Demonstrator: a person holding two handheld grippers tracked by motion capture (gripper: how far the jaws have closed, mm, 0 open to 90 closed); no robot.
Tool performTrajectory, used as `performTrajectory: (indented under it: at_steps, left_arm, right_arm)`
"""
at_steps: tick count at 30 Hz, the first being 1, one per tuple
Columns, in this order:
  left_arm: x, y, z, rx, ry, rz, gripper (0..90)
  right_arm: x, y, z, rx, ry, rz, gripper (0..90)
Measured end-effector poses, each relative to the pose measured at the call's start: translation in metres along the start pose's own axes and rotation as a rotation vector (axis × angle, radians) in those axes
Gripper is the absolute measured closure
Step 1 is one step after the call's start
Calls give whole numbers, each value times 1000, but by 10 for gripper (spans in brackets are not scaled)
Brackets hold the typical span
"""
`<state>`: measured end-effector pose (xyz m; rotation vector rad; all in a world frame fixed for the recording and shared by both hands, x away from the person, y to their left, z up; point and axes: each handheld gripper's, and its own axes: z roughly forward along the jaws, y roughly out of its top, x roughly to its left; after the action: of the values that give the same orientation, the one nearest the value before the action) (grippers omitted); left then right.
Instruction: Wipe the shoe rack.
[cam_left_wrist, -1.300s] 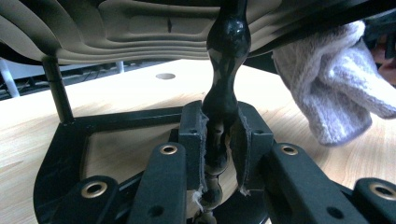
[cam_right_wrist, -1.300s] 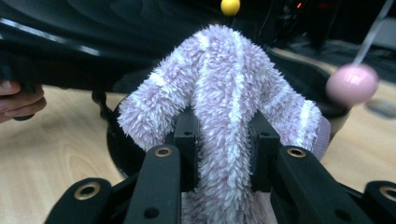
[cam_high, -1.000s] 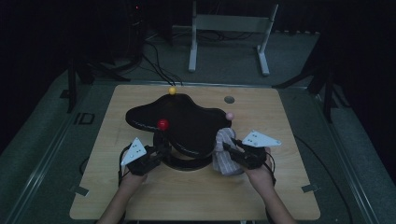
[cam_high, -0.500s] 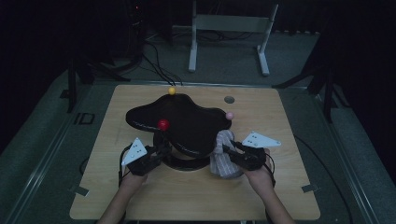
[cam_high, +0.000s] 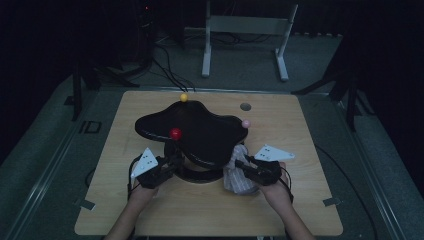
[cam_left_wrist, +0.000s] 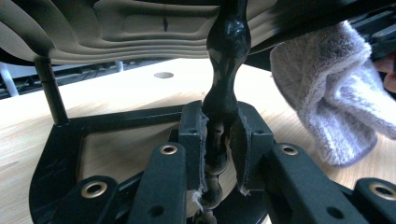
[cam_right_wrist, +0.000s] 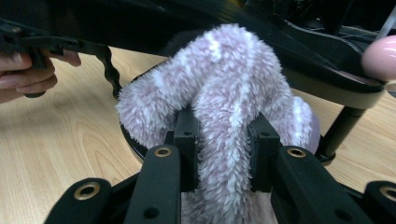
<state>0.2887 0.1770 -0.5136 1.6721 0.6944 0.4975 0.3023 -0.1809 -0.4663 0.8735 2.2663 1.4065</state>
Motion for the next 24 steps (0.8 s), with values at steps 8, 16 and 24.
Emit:
performTrajectory:
  at_steps: [8,16,24]
  left_arm:
    - [-1,0,1,0,3,1,756]
    - [-2,1,0,5,5,0,757]
    - [-2,1,1,5,8,0,757]
  right_arm:
    - [3,17,-40,-111,4,3,708]
    - [16,24,-35,-118,44,-25,709]
    - [13,5,-26,-45,37,3,708]
